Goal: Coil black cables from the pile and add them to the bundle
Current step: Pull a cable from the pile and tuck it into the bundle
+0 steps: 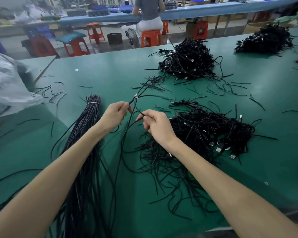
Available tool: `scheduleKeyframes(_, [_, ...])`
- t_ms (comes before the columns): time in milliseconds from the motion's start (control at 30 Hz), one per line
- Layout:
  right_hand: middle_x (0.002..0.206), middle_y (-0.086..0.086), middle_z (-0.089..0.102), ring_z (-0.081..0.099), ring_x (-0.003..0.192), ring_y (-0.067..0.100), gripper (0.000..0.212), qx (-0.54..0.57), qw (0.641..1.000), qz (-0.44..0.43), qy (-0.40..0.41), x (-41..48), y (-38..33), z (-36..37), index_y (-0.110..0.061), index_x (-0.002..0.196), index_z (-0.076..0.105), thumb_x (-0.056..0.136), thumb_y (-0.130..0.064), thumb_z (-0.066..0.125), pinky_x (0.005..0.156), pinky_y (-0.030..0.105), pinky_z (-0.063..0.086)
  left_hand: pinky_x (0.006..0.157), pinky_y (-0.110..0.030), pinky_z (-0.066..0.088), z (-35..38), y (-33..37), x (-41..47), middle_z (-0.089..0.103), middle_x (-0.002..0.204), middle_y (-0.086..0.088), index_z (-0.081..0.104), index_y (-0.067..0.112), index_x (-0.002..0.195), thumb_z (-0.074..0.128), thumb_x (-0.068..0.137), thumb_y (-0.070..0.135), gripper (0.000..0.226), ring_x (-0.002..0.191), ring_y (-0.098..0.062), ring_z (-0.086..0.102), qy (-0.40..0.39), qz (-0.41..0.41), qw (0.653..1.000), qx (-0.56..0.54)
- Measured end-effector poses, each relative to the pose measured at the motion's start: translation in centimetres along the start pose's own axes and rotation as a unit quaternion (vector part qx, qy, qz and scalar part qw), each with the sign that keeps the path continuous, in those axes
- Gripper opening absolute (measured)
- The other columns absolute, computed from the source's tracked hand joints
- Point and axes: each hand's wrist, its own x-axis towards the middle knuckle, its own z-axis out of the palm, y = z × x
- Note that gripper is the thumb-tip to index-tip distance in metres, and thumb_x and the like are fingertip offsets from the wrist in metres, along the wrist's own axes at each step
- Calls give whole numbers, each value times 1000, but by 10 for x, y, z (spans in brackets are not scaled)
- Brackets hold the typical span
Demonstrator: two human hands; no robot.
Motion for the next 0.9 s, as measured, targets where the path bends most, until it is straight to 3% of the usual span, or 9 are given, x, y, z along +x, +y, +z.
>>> scheduleKeyframes(100, [62, -5, 54, 44, 52, 1, 31, -30, 998, -26, -53, -8, -3, -1, -13, 93, 74, 106, -6, 46, 60, 18, 34, 51, -29, 29, 6, -4, 12, 40, 65, -3, 60, 11, 77, 42, 108, 17, 36, 53, -18, 32, 72, -76, 995, -1])
scheduleKeyframes(300, [63, -7, 56, 46, 54, 1, 29, -39, 998, -34, -47, -16, -4, -5, -14, 97, 73, 107, -8, 46, 61, 15, 35, 50, -26, 39, 22, -5, 15, 49, 70, -4, 61, 12, 76, 38, 111, 21, 42, 51, -16, 41, 73, -143, 987, -28])
scheduleKeyframes(400, [67, -1, 57, 41, 49, 3, 27, 19, 1000, -9, -4, -16, -10, -9, -10, 102, 72, 108, -9, 46, 54, 18, 35, 68, -26, 48, 22, -4, 8, 65, 97, -10, 69, 5, 100, 43, 108, 16, 29, 78, -20, 61, 93, -122, 988, 15])
scheduleKeyframes(467, [69, 1, 57, 42, 48, 4, 26, 55, 998, 15, 28, -16, -16, -14, -9, 106, 72, 108, -9, 46, 50, 18, 36, 89, -16, 46, 17, -1, -1, 59, 125, -9, 64, 7, 129, 49, 105, 15, 29, 100, -15, 60, 106, -83, 987, 91])
scheduleKeyframes(533, [71, 2, 56, 41, 50, 7, 26, 105, 993, 37, 50, -17, -23, -18, -9, 107, 71, 109, -10, 45, 48, 20, 35, 99, -12, 41, 12, 8, -14, 57, 133, -8, 63, 11, 133, 51, 105, 13, 31, 105, -11, 59, 107, -34, 989, 101])
scheduleKeyframes(600, [71, 2, 54, 39, 51, 9, 26, 169, 982, 58, 65, -20, -31, -20, -7, 108, 69, 109, -10, 44, 49, 23, 32, 101, -28, 52, 9, 18, -32, 69, 121, -6, 69, 14, 124, 50, 106, 10, 26, 104, -16, 68, 78, 1, 996, 29])
scheduleKeyframes(667, [71, 2, 53, 38, 50, 10, 26, 216, 969, 77, 86, -24, -38, -19, -6, 110, 68, 110, -11, 42, 49, 24, 32, 83, -35, 62, 8, 28, -53, 74, 109, -12, 70, 13, 119, 45, 109, 10, 27, 91, -24, 75, 37, -21, 990, -131])
scheduleKeyframes(733, [72, 2, 53, 40, 50, 9, 26, 261, 952, 107, 116, -29, -44, -17, -6, 111, 67, 110, -11, 42, 47, 22, 34, 70, -35, 62, 7, 34, -76, 75, 102, -16, 66, 8, 120, 39, 112, 11, 29, 81, -29, 76, 19, -56, 954, -295])
scheduleKeyframes(900, [72, 2, 51, 40, 50, 8, 26, 451, 856, 185, 174, -46, -53, -14, -4, 112, 63, 111, -11, 39, 45, 19, 31, 72, -38, 62, 14, 29, -123, 72, 99, -17, 62, -2, 118, 39, 111, 10, 27, 81, -30, 74, 115, -105, 866, -475])
